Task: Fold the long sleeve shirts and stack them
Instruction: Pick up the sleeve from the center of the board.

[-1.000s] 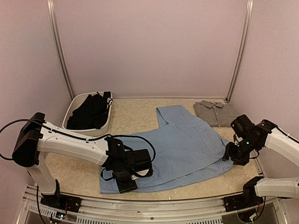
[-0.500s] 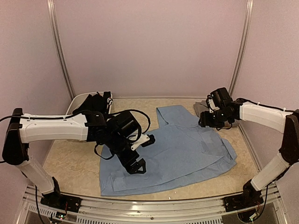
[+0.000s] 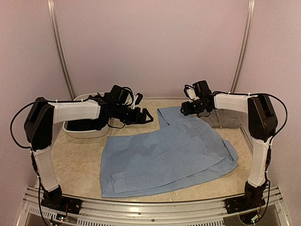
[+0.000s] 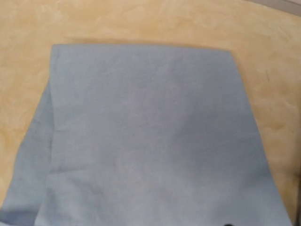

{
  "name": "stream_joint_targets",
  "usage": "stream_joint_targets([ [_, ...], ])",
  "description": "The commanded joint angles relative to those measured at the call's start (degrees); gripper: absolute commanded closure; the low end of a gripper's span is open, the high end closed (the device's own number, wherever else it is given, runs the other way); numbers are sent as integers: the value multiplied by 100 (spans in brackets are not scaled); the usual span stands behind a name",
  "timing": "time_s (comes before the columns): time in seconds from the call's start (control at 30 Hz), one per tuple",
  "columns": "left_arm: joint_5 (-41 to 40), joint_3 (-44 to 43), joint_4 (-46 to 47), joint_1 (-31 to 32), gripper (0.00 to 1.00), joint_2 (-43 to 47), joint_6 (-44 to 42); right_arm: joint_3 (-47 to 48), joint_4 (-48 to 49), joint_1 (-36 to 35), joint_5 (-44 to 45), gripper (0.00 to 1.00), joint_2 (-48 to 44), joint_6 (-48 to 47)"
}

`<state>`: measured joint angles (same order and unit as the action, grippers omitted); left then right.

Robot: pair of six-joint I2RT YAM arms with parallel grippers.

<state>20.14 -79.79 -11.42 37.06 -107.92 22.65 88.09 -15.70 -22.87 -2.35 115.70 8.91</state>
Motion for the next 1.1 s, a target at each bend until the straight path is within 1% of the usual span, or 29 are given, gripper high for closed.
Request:
stream_joint_targets([
  [0.0,86,-857,752,-123,17,-860,566,200,57,67,153,39,297,-144],
  [0.03,156,-1089,778,-108,18,-1046,608,204,73,181,126,39,313,-71],
  [0.17,438,-1850,864,-23,26,-1912,901,298,153,668,-622,38,483,51],
  [0.23,455,-1974,911,25,27,-2210,971,411,190,788,-825,38,620,-124],
  [0.3,514,-1937,1040,46,27,-2326,1051,679,43,880,-1111,38,845,-233],
  [0.5,673,-1618,1350,101,27,-2324,1100,1147,-118,1139,-1644,39,1348,-504],
  [0.83,738,-1405,1349,211,26,-2247,1057,1913,-459,1286,-2015,41,2096,-671],
  [1.07,705,-1313,1293,258,26,-2139,987,2399,-770,1436,-2538,41,2497,-812],
])
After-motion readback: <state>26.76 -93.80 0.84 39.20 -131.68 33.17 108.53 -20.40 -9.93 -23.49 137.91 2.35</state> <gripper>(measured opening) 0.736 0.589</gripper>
